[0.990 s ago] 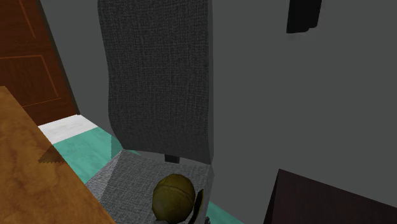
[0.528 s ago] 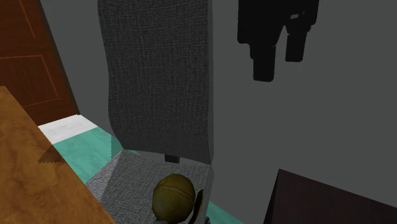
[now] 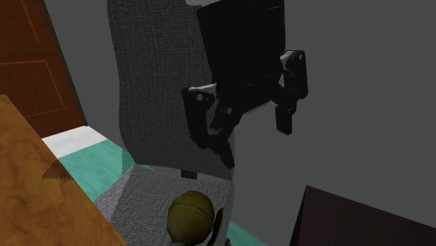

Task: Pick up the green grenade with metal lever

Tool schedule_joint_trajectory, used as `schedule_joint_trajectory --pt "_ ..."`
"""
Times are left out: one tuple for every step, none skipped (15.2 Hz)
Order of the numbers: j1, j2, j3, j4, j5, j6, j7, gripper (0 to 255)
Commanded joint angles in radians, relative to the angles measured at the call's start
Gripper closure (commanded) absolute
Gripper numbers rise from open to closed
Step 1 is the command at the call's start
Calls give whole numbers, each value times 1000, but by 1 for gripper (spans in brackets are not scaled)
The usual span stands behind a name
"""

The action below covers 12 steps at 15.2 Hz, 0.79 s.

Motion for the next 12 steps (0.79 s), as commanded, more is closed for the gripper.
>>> schedule_joint_trajectory --pt "-14 65 46 3 -2 46 107 0" --pt "-24 104 67 9 -8 69 157 0" --pt "-33 145 86 17 -16 92 208 0" --pt "-43 187 105 27 -27 113 260 0" --pt "-52 231 122 38 -41 134 313 0" --pt "-61 277 138 51 -57 153 367 0" --pt "-69 323 152 66 -75 171 421 0" --pt "-76 371 163 83 -96 187 476 0" --pt "-83 420 172 100 -119 202 531 0" --pt "-87 469 179 120 -144 214 586 0" --pt "-88 519 181 141 -169 225 641 0" --pt "-87 569 180 163 -195 234 694 0"
